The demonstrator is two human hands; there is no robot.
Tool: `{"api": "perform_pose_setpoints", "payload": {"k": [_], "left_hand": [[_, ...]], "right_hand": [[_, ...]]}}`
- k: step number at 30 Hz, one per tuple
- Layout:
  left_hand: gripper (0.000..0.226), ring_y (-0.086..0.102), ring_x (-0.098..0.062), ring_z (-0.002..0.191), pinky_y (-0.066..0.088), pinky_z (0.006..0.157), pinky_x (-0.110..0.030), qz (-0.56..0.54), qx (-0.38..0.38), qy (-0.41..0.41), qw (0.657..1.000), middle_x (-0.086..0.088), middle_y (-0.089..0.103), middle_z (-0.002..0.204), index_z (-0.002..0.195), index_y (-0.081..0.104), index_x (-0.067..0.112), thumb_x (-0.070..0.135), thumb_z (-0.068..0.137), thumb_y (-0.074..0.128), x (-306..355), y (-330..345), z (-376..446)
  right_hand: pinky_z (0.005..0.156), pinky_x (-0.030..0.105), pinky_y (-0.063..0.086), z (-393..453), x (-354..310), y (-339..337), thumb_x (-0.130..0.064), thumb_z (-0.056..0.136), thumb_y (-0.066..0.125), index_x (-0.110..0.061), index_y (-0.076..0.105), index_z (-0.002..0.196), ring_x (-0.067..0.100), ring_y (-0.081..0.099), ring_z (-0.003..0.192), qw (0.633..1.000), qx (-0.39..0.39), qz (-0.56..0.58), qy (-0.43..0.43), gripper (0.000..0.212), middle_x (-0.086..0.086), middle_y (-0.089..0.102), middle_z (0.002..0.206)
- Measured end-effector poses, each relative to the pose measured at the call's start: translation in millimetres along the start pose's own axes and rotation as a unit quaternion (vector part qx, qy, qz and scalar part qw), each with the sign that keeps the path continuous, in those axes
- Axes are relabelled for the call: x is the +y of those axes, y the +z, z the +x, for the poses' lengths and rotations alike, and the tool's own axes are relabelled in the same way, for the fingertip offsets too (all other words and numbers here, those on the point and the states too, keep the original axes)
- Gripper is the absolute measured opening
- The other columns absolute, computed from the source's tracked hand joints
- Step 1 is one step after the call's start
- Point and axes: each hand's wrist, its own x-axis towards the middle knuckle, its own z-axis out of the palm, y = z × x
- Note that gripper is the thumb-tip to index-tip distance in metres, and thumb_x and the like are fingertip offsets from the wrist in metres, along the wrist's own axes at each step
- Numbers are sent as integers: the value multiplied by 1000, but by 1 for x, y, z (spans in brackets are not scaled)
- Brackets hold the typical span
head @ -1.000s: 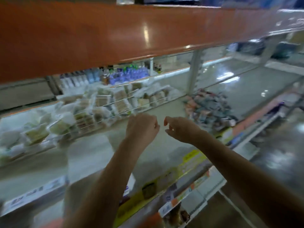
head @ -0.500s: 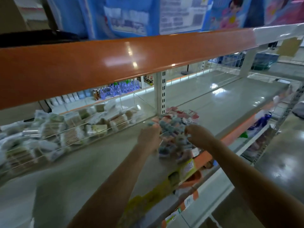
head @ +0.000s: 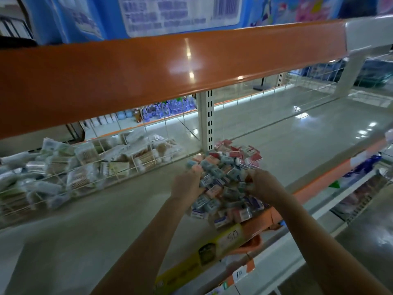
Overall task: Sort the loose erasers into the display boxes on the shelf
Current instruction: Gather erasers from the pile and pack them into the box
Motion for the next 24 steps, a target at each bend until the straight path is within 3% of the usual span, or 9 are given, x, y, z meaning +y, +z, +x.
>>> {"api": "perform_pose_setpoints", "payload": {"k": [5,9,12,14,16,18,21,24], "left_hand": [[44,55,-20,99,39,74,-25,-51,40,11,998,-4,60,115,133,50,23,28,90,59,-6,0,-9],[32,56,-12,82,41,65,-22,-177,61,-4,982,1,64,103,125,57,26,25,93,55,-14,-16,-25],[24,60,-9,81,45,70,-26,-284,26,-17,958,4,67,97,115,65,24,24,96,51,-20,-31,-43],[21,61,-9,79,46,72,-27,-345,11,-36,938,6,66,90,107,65,30,22,97,49,-25,-40,-57],[20,61,-7,73,47,70,-27,-401,7,-66,914,8,65,82,102,62,32,19,98,46,-32,-48,-71],[19,58,-1,66,46,66,-21,-443,17,-93,891,9,63,76,101,62,27,17,98,46,-40,-55,-87],[19,57,0,63,47,65,-19,-479,50,-138,866,8,63,74,99,64,25,17,97,47,-54,-66,-115],[19,57,-1,65,48,65,-18,-488,76,-168,853,9,65,76,97,63,30,17,96,49,-67,-78,-147]], "right_hand": [[80,19,39,-5,-1,-6,-19,85,65,-10,60,110,10,48,90,999,13,14,-36,27,4,56,109],[70,9,40,-13,-11,-12,-21,85,66,-13,60,111,6,52,83,990,48,105,-79,27,-2,55,102],[71,8,47,-18,-31,-15,-23,85,66,-17,62,108,-2,58,81,970,47,214,-107,24,-10,60,94],[73,9,47,-22,-48,-16,-23,86,64,-22,64,105,-5,60,79,957,18,263,-123,19,-13,63,90],[64,9,46,-25,-66,-15,-20,89,61,-26,64,92,-3,60,67,937,-35,325,-128,8,-11,64,77],[57,15,44,-29,-85,-11,-16,93,54,-26,64,80,3,55,56,904,-86,399,-126,19,-5,61,63],[58,19,43,-34,-113,-5,-18,96,46,-14,67,85,6,53,56,875,-138,447,-123,24,-2,60,60],[54,14,43,-40,-144,2,-17,97,43,-10,66,93,1,54,55,838,-204,492,-119,25,-6,65,62]]}}
